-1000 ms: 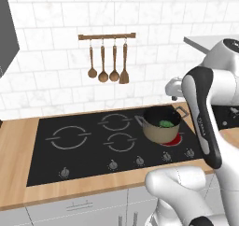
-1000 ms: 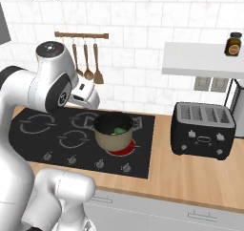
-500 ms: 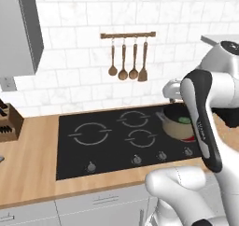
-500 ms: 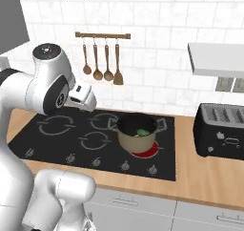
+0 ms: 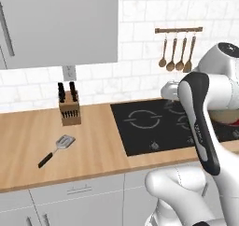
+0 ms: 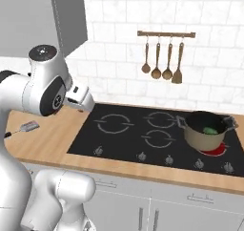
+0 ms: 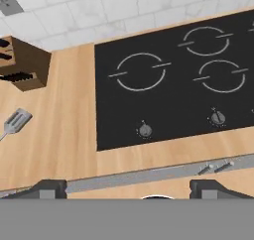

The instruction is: Put the broccoli and lemon wedge in the pot. Retrieve the spatula and lightly stir the vegetables in the pot.

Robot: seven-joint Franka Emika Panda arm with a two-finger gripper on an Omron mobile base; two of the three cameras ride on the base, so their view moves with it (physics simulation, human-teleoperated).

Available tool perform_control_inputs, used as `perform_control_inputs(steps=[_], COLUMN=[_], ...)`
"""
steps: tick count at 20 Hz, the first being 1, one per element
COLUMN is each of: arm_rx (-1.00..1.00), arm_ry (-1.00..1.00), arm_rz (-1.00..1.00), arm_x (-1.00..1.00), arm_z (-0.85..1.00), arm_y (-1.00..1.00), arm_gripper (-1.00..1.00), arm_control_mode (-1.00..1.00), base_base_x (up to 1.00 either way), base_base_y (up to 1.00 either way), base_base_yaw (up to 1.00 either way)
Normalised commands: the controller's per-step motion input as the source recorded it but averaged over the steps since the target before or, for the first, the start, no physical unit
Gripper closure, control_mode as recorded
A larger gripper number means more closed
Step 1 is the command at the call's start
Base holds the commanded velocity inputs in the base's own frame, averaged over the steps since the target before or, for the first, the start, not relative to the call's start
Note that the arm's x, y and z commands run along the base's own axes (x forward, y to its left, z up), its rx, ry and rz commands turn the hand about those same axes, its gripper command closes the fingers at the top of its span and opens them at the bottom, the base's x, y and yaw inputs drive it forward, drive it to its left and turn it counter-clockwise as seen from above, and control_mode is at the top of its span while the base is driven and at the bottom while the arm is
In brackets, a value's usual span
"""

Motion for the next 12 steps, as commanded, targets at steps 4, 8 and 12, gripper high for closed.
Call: perform_control_inputs(steps=[4,8,12], arm_rx=[0.0,0.0,0.0], arm_ry=[0.0,0.0,0.0], arm_rz=[0.0,0.0,0.0], arm_x=[0.0,0.0,0.0], arm_z=[0.0,0.0,0.0], arm_y=[0.0,0.0,0.0], arm_gripper=[-1.0,-1.0,-1.0], arm_control_mode=[1.0,1.0,1.0], base_base_x=[-0.26,0.01,0.13], base_base_y=[1.0,1.0,1.0], base_base_yaw=[0.0,0.0,0.0])
